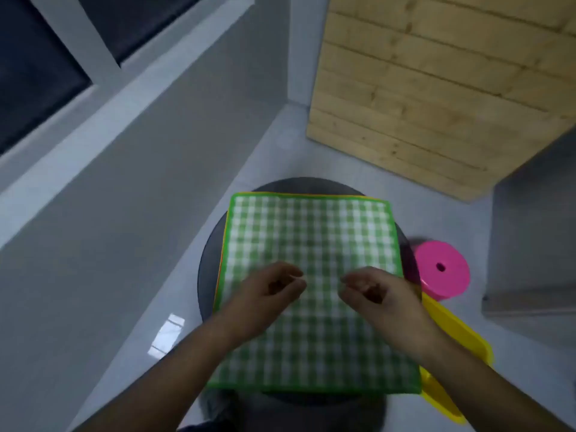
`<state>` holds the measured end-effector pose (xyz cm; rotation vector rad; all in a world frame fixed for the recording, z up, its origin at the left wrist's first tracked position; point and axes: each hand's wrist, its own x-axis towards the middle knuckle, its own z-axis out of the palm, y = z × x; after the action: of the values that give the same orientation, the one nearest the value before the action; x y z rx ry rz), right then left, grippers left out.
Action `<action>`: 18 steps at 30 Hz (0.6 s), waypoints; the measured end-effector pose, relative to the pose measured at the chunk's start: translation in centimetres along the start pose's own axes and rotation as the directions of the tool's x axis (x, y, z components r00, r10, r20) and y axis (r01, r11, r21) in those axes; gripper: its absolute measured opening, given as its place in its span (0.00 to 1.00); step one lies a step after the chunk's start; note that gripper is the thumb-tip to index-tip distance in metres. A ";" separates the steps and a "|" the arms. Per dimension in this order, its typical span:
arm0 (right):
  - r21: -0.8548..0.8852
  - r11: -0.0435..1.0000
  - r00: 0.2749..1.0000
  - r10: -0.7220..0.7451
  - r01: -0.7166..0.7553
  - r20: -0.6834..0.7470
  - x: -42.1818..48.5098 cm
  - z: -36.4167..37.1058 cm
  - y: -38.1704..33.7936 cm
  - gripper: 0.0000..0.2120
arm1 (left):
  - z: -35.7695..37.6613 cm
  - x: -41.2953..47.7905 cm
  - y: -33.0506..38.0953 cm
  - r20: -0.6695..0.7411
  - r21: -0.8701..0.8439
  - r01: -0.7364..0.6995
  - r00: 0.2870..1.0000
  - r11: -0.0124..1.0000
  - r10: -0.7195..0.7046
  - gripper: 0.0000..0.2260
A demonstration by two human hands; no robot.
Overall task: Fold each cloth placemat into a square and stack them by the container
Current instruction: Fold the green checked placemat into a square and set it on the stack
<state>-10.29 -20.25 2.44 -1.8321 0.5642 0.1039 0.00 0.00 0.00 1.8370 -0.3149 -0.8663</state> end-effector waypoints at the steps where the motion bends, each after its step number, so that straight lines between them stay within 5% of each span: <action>1: -0.007 1.000 1.000 -0.008 0.008 0.018 0.5 0.9 1.9 0.06 | 0.6 0.7 -1.8 0.004 0.006 -0.013 1.000 1.000 0.013 0.03; 10: -0.162 0.986 0.996 -0.023 0.037 0.085 5.7 6.8 16.6 0.08 | 3.8 6.6 -16.0 0.035 0.174 -0.108 0.994 0.979 0.103 0.09; 18: -0.508 0.734 0.892 -0.386 0.451 0.235 6.8 8.2 23.3 0.18 | 4.5 8.8 -21.7 0.155 0.528 -0.462 0.878 0.713 0.454 0.21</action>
<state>-12.58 -20.18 -23.03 -2.4635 0.0061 0.0673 -0.62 1.19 -23.75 2.1311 -1.0843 -0.4510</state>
